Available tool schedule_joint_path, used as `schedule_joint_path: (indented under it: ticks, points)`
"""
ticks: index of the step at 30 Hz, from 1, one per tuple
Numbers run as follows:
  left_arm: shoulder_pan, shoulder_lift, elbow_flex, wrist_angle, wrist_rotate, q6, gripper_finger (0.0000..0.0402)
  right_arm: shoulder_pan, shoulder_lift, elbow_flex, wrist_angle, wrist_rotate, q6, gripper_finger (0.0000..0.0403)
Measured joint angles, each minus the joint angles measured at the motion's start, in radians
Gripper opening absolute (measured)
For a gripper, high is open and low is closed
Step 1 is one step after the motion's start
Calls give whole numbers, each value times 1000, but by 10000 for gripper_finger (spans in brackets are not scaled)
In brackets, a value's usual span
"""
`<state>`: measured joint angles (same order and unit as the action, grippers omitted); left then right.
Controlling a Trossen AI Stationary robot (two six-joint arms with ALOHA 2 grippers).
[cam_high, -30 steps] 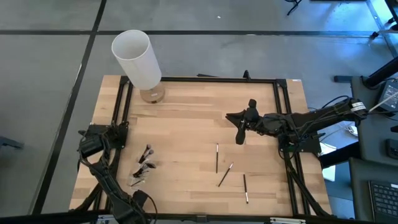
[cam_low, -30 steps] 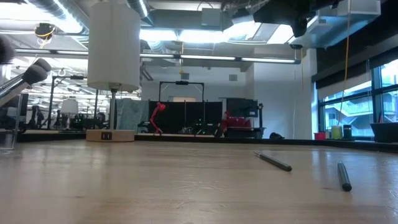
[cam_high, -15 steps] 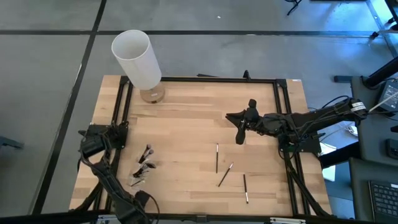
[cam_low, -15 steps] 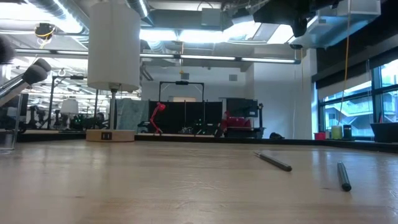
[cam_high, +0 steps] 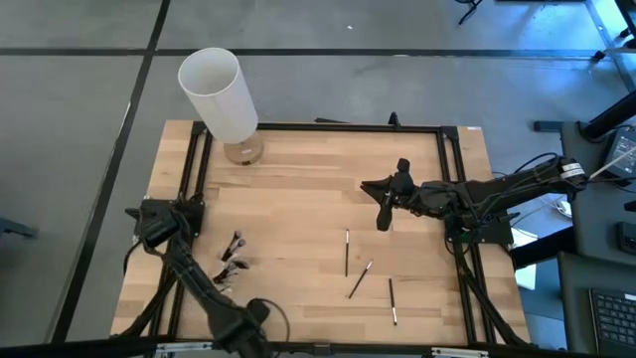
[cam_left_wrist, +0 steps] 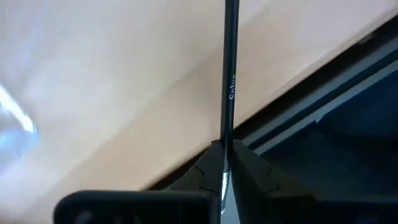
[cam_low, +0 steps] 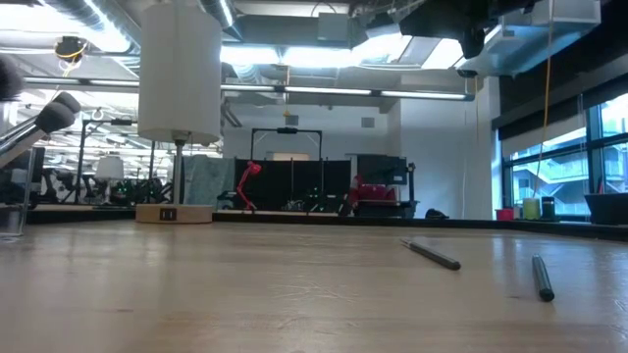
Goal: Put items in baskets/containers
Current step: Put the black eyeshadow brush into the transparent organizer
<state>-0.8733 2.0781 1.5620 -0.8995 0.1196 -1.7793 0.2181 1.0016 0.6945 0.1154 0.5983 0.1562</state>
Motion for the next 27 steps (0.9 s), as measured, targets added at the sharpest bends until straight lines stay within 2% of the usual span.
schedule_joint_path:
  ticks: [10, 17, 22, 27]
  points:
    - [148, -2, 39, -14, -86, 332, 19, 3, -1, 14, -16, -18, -6, 45]
    - [247, -3, 56, -113, -134, 598, 19, 3, -10, 14, -49, -17, -7, 45]
    - [288, -3, 79, -211, -253, 801, 19, 3, -75, 14, -141, -36, 25, 45]
    - [307, -4, 116, -294, -412, 1022, 19, -14, -160, 13, -335, -119, 108, 45]
